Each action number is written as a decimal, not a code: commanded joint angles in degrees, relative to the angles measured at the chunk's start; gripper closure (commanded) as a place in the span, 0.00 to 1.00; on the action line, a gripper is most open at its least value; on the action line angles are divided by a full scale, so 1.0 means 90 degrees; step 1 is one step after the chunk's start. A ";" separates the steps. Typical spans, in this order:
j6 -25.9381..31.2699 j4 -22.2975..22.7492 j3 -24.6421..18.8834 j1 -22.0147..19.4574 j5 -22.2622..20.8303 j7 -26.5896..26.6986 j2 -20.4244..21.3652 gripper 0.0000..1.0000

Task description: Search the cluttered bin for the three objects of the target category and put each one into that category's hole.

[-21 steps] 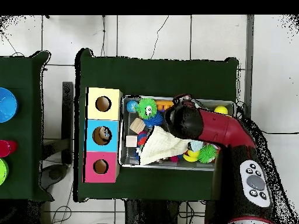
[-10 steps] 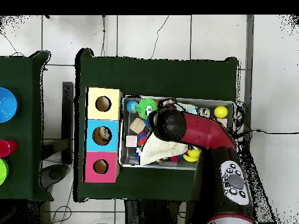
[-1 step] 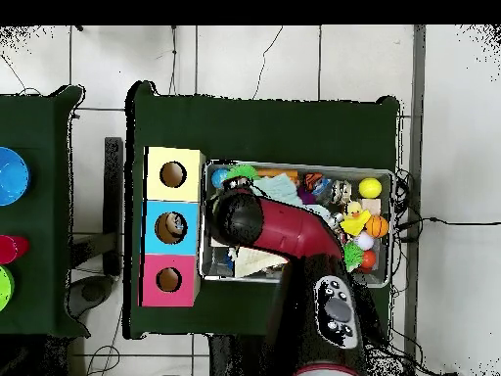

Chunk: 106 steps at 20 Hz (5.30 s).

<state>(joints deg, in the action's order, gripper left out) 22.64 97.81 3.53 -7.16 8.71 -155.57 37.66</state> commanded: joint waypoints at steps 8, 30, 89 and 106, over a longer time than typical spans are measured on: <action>-0.0112 0.0848 0.0425 0.0820 0.1734 -0.2126 -0.0083 1.00; 0.0219 0.0180 0.0335 -0.0854 -0.0182 0.0202 -0.0141 1.00; -0.0113 -0.1832 -0.1069 -0.1989 -0.1756 0.0212 -0.1640 0.00; -0.0155 -0.1734 -0.1328 -0.2362 -0.2003 0.0545 -0.1591 0.00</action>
<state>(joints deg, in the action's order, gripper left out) 21.60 81.59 -2.63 -26.17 -5.09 -159.17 24.06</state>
